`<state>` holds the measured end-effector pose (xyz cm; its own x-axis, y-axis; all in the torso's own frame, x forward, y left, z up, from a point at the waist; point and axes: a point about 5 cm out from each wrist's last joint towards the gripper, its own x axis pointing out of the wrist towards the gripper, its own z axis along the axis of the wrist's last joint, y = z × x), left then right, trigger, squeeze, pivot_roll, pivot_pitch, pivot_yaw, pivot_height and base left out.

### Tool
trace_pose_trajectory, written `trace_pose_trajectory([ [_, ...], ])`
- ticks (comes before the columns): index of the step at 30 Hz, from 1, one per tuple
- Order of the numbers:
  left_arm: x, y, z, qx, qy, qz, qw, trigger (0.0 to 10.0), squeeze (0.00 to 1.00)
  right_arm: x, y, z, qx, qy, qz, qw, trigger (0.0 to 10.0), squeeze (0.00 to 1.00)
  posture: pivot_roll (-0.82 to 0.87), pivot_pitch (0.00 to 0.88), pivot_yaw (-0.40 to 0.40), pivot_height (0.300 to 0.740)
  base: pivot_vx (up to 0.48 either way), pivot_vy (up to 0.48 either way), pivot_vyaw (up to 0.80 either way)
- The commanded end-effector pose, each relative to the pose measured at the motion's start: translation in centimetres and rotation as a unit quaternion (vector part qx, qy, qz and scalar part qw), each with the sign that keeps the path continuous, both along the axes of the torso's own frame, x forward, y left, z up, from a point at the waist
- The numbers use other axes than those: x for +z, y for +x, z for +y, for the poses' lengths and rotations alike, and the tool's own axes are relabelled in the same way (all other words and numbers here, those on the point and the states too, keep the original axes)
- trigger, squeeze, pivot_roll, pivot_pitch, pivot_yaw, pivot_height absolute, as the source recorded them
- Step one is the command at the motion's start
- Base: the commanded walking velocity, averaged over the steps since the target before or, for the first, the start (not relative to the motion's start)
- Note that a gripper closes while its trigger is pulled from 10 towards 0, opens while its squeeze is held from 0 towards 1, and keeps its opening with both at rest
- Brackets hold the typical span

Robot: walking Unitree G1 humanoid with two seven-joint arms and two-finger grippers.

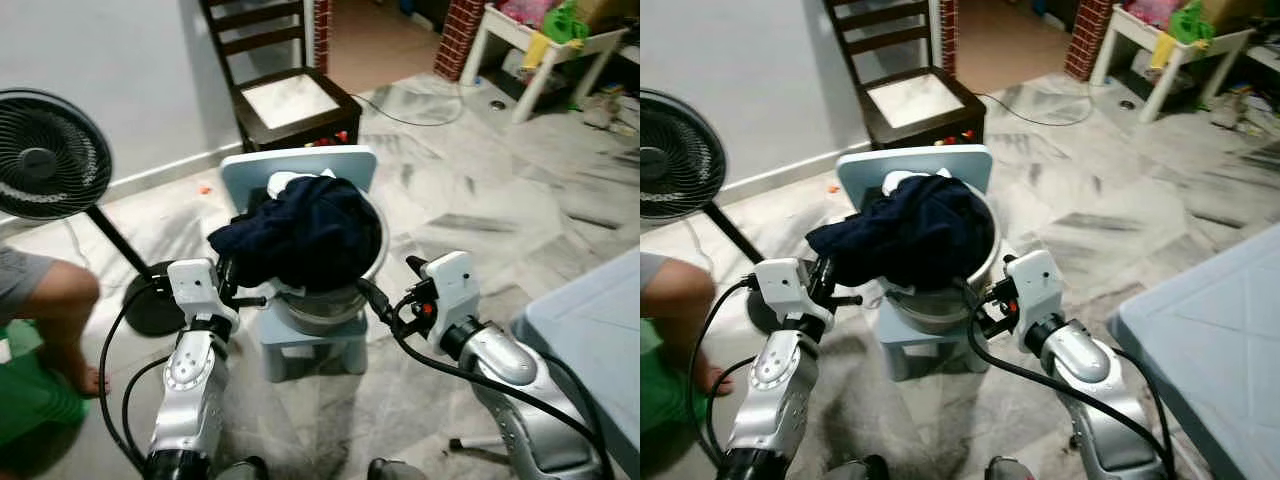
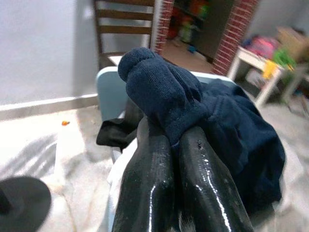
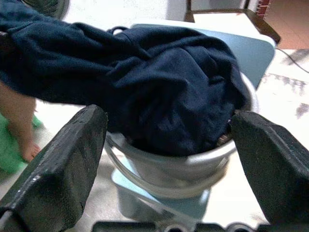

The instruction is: Hang hanger

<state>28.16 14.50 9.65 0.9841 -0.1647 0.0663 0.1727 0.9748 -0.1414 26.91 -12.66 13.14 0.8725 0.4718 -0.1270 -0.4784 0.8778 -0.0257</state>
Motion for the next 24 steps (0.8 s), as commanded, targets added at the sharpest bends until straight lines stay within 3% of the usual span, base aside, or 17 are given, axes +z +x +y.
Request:
trace_pose_trajectory([
  [1,0.8,-0.9,-0.5,-0.051,0.032,0.002,0.998,0.0,0.00,-0.2,0.3,-0.1,-0.015,0.004,-0.004,1.000,10.0,0.00,-0.11,0.085,0.072,0.740,0.000,0.000,0.00],
  [2,0.8,-0.9,-0.5,-0.051,0.032,0.002,0.998,0.0,0.00,-0.2,0.3,-0.1,-0.015,0.004,-0.004,1.000,10.0,0.00,-0.11,0.085,0.072,0.740,0.000,0.000,0.00],
  [4,2.4,-2.3,0.4,-0.073,0.106,-0.028,0.991,0.0,0.00,-0.3,1.1,-0.2,-0.046,0.027,-0.003,0.999,10.0,0.00,-0.09,0.050,0.083,0.740,0.000,0.000,0.00],
  [7,3.3,-2.7,0.9,-0.066,0.133,-0.036,0.988,0.0,0.00,-0.4,1.6,-0.4,-0.063,0.038,-0.003,0.997,10.0,0.00,-0.08,0.033,0.086,0.740,0.000,0.000,0.00],
  [10,4.1,-2.9,1.9,-0.025,0.165,-0.045,0.985,0.0,0.00,-0.6,2.5,-1.0,-0.099,0.058,-0.002,0.993,10.0,0.00,-0.07,0.000,0.099,0.740,0.000,0.000,0.00],
  [13,4.9,-3.3,2.1,0.002,0.177,-0.053,0.983,0.0,0.00,-0.7,3.0,-2.0,-0.146,0.073,-0.004,0.986,10.0,0.00,-0.07,0.000,0.106,0.740,0.000,0.000,0.00],
  [18,4.2,-3.5,2.2,0.053,0.173,-0.035,0.983,0.0,0.00,-1.6,3.1,-3.0,-0.183,0.077,0.001,0.980,10.0,0.00,-0.06,0.000,0.103,0.740,0.000,0.000,0.00],
  [19,3.7,-3.5,2.1,0.057,0.179,-0.024,0.982,3.6,0.00,-1.8,3.0,-3.2,-0.191,0.078,0.005,0.979,10.0,0.00,-0.07,0.000,0.103,0.740,0.000,0.000,0.00],
  [20,3.3,-3.5,1.9,0.060,0.183,-0.016,0.981,4.4,0.00,-2.0,3.0,-3.3,-0.196,0.077,0.007,0.978,10.0,0.00,-0.07,0.000,0.103,0.740,0.000,0.000,0.00],
  [21,2.9,-3.5,1.6,0.058,0.178,-0.007,0.982,5.8,0.00,-2.2,2.9,-3.4,-0.198,0.077,0.009,0.977,10.0,0.00,-0.07,0.000,0.103,0.740,0.000,0.000,0.00],
  [22,2.3,-3.6,1.3,0.049,0.169,0.007,0.984,8.9,0.00,-2.5,2.9,-3.5,-0.199,0.078,0.010,0.977,10.0,0.00,-0.07,0.000,0.104,0.740,0.000,0.000,0.00],
  [23,2.2,-3.7,1.2,0.047,0.168,0.010,0.985,8.9,0.00,-2.5,2.9,-3.4,-0.199,0.079,0.009,0.977,10.0,0.00,-0.07,0.000,0.104,0.740,0.000,0.000,0.00],
  [24,2.1,-3.7,1.1,0.044,0.165,0.009,0.985,10.0,0.00,-2.5,2.8,-3.5,-0.197,0.082,0.005,0.977,10.0,0.00,-0.08,0.000,0.108,0.740,0.000,0.000,0.00],
])
